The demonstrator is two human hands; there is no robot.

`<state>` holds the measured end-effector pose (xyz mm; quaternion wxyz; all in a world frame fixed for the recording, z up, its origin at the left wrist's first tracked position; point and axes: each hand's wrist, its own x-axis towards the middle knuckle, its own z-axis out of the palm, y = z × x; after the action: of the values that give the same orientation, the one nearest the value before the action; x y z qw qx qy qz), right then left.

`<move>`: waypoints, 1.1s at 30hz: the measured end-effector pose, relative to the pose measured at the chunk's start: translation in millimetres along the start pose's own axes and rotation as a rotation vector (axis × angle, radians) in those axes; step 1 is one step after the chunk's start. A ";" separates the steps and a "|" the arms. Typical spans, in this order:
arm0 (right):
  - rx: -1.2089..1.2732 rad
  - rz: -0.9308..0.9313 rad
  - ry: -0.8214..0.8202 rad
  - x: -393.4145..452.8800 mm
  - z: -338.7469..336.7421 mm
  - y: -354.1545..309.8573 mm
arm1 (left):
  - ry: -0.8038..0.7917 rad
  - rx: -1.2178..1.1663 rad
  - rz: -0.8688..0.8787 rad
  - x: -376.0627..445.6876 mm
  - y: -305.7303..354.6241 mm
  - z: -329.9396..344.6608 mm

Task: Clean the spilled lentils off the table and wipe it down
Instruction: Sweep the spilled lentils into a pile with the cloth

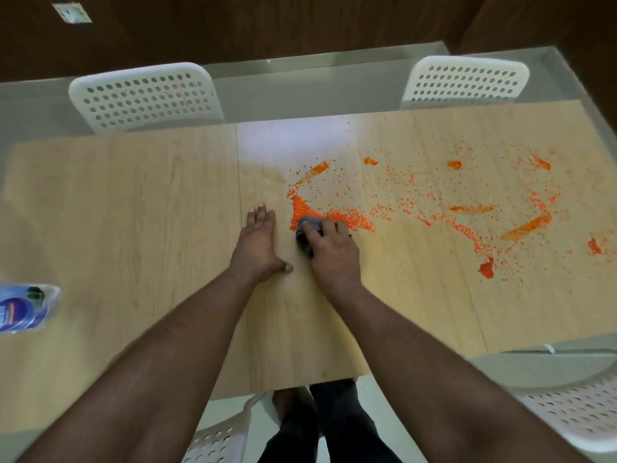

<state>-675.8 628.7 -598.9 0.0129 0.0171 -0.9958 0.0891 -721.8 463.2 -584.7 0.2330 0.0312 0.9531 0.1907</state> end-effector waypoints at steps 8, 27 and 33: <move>0.115 0.249 -0.066 46.5 -28.8 57.0 | -0.010 0.015 -0.095 -2.9 19.1 -9.0; 0.073 0.120 -0.158 70.2 -17.0 -2.9 | 0.006 0.002 -0.016 27.5 -10.1 -29.5; 0.081 0.313 -0.113 80.4 -27.9 16.8 | 0.050 -0.003 0.042 39.6 -18.6 -44.7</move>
<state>-756.1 647.7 -572.1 -0.0577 -0.1329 -0.9810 0.1292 -776.9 436.3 -572.3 0.2048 0.0462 0.9575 0.1978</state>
